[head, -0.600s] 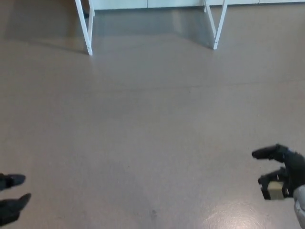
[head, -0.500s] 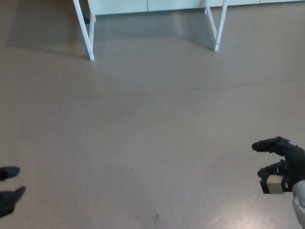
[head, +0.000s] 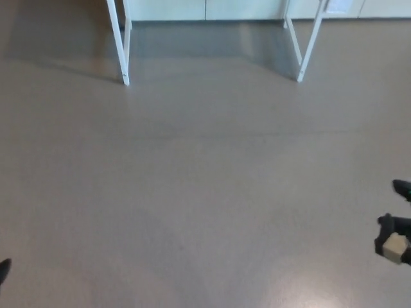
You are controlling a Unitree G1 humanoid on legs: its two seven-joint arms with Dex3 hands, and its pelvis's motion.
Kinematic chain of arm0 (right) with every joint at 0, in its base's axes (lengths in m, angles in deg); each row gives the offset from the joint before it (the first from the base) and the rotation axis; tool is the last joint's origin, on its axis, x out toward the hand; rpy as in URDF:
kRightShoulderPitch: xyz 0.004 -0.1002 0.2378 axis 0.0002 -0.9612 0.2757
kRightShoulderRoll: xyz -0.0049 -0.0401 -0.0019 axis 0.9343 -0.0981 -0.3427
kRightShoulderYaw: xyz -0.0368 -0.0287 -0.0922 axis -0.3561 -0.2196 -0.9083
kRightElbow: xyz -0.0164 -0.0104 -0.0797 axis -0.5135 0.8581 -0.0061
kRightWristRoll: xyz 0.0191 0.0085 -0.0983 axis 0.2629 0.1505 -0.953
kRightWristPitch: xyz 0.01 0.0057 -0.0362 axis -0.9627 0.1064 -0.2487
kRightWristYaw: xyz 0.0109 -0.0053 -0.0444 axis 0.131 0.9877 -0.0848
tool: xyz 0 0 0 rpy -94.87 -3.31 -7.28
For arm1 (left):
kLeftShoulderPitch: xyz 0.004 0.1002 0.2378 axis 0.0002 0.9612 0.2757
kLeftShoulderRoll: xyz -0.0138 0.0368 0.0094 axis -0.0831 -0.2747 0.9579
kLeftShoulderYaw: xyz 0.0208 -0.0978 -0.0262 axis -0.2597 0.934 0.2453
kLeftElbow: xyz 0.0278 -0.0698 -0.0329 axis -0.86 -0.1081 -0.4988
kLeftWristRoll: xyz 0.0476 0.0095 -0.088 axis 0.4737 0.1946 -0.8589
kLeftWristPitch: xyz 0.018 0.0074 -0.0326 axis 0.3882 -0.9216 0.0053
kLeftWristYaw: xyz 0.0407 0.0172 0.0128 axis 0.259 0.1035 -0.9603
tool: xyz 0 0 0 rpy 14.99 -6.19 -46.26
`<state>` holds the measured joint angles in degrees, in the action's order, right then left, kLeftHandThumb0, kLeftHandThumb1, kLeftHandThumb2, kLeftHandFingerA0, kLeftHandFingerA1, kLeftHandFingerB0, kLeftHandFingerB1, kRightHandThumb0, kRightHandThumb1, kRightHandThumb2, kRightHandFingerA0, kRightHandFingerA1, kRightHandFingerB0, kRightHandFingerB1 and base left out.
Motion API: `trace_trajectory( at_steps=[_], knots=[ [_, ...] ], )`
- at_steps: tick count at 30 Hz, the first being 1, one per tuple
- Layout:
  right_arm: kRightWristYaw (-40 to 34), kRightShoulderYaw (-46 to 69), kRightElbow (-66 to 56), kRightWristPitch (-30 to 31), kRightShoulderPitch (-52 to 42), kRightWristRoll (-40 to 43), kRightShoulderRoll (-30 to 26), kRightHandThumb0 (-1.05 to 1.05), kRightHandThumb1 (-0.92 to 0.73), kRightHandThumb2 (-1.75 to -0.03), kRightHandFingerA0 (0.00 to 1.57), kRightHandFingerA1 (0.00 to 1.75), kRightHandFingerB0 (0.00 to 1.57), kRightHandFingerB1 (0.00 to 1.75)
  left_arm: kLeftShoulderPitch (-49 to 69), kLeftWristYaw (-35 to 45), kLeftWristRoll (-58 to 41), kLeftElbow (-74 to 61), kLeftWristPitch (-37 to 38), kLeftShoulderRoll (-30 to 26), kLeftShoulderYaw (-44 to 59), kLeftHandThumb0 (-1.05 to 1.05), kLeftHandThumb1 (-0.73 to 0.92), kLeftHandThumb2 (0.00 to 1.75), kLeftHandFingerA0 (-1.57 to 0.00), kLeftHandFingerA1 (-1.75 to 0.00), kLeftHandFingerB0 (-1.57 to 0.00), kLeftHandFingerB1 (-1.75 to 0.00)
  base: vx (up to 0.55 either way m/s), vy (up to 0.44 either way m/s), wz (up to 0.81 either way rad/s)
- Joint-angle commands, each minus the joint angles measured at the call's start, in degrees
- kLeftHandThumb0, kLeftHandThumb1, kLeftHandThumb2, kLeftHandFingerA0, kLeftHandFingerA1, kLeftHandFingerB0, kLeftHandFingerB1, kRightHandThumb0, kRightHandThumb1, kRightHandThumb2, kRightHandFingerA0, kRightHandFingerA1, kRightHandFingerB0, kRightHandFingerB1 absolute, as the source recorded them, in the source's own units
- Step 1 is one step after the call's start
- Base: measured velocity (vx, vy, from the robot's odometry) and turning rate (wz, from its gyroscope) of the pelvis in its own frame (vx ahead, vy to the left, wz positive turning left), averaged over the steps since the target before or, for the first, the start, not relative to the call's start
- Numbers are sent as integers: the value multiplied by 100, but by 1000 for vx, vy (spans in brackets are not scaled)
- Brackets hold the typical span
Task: The robot walk up to a desk on which a bottle is kept on the left hand side and a container is kept on the right hand side. The robot uses its left hand to pick up the bottle and places it in the container.
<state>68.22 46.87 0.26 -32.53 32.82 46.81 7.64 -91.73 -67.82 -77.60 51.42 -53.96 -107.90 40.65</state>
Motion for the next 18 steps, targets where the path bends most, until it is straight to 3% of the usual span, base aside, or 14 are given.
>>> trace_trajectory(
  at_steps=[1,7,13,18],
  knots=[
    [106,251,-274,-310,-696,447,-48,-27,-54,-123,31,77,5,60,350,511,-425,164,477,-69,252,-19,55,57,-47,-52,-43,-44,229,-11,5],
    [273,184,-522,-492,-1216,482,-14,-29,-50,-125,32,77,6,61,602,647,-401,76,321,-98,216,-14,57,56,-50,-48,-41,-41,253,-92,9],
    [418,204,-699,-551,-1518,621,-9,-23,-51,-128,30,78,0,59,785,726,-410,-74,300,-78,173,-12,60,57,-52,-49,-41,-40,312,-232,31],
    [486,221,-637,-728,-1759,678,-54,-26,-50,-130,32,82,0,60,984,789,-399,-58,394,-64,137,-13,61,57,-56,-49,-41,-41,311,-192,-2]
  ],
)
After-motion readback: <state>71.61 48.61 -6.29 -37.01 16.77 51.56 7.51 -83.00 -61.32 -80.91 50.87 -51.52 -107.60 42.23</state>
